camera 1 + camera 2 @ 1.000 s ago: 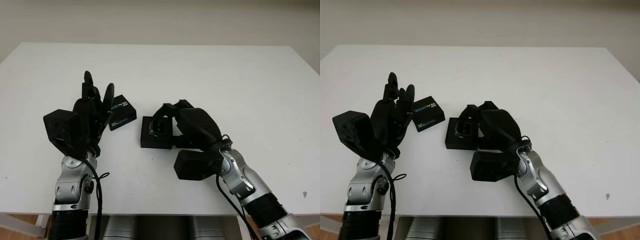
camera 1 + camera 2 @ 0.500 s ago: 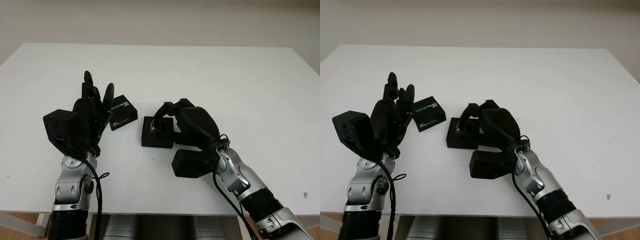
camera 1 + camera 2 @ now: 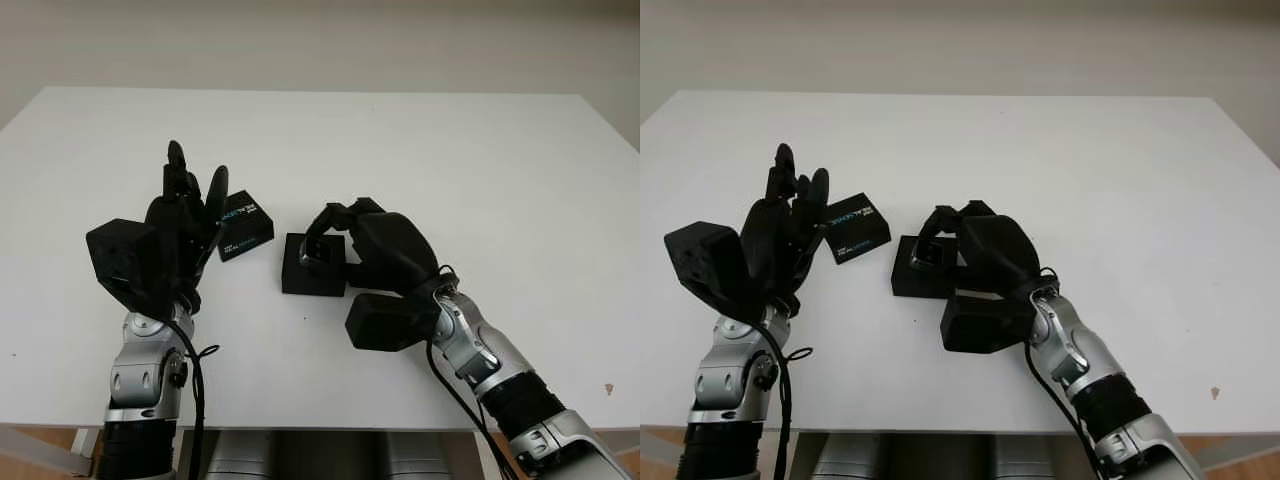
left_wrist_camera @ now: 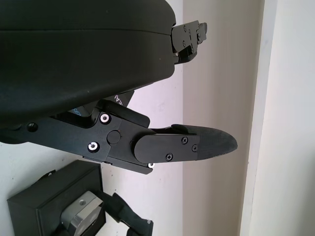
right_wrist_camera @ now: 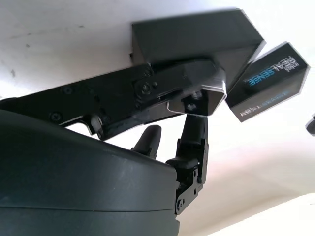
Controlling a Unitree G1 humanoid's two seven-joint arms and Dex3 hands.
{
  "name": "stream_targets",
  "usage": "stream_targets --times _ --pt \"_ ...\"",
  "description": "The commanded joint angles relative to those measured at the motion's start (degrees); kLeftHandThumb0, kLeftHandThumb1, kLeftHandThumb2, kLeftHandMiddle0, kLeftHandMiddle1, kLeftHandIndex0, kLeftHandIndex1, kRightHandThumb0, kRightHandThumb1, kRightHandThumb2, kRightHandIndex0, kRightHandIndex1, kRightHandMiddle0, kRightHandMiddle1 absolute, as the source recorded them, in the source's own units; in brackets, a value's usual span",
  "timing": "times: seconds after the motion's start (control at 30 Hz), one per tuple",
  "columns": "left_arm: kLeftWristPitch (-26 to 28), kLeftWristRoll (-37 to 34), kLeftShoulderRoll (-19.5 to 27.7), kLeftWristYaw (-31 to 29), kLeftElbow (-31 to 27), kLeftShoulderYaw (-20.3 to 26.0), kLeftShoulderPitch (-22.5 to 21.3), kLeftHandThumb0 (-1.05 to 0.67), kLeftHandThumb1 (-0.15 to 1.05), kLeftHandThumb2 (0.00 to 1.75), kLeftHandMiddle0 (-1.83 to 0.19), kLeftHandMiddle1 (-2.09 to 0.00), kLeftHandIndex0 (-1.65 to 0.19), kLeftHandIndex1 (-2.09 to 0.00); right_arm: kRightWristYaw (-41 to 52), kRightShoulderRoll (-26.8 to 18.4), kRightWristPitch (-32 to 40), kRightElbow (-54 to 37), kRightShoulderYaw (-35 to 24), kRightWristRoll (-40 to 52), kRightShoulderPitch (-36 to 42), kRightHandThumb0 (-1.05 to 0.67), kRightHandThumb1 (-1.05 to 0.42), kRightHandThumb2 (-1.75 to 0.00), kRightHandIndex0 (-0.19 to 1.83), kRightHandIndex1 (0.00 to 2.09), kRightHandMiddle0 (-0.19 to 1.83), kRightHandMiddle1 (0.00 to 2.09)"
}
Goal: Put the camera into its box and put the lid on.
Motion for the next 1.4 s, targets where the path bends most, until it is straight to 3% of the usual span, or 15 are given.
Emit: stream_targets --times 0.0,0.37,0.7,0.83,1.1,1.37 --pt "0.1 0.1 0.1 0.3 -0.7 -0.2 -0.6 -0.70 1.05 0.39 0.19 0.00 0.19 0.00 2.1 1.3 1.3 -2.0 -2.1 3.8 0.9 -0.38 -0.97 -0.06 0.16 0.91 0.37 1.52" --pt "0.1 0.1 0.2 0.3 -1.0 -0.4 -0.4 -0.69 1.05 0.40 0.19 0.00 0.19 0.00 7.8 3.5 4.2 -6.4 -7.0 14.1 1.0 -0.39 -0.97 -0.05 0.16 0.82 0.34 1.53" --pt "-0.3 0.3 -0.2 0.7 -0.3 -0.6 -1.0 -0.68 1.05 0.40 0.19 0.00 0.19 0.00 10.2 3.4 6.0 -5.9 -9.1 17.3 -0.6 -0.40 -0.97 -0.06 0.13 0.82 0.32 1.57" --pt "-0.3 0.5 -0.4 1.2 -0.4 -0.8 -1.0 -0.69 1.05 0.40 0.19 -0.01 0.19 0.00 16.1 1.4 11.4 -7.2 -10.2 19.3 -3.1 -0.41 -0.98 -0.06 0.10 0.77 0.30 1.62" --pt "0.0 0.4 -0.5 1.5 -0.5 -1.0 -1.3 -0.68 1.05 0.41 0.19 0.00 0.19 0.00 26.8 -4.5 20.0 -9.5 -10.5 20.1 -8.6 -0.40 -0.98 -0.05 0.21 0.41 0.29 1.72" --pt "0.0 -0.1 -1.0 1.9 -0.4 -1.1 -1.9 -0.66 1.05 0.41 0.19 0.00 0.19 0.00 33.3 -6.0 29.5 -14.1 -10.2 22.0 -10.8 -0.42 -0.98 -0.05 0.23 0.30 0.28 1.70"
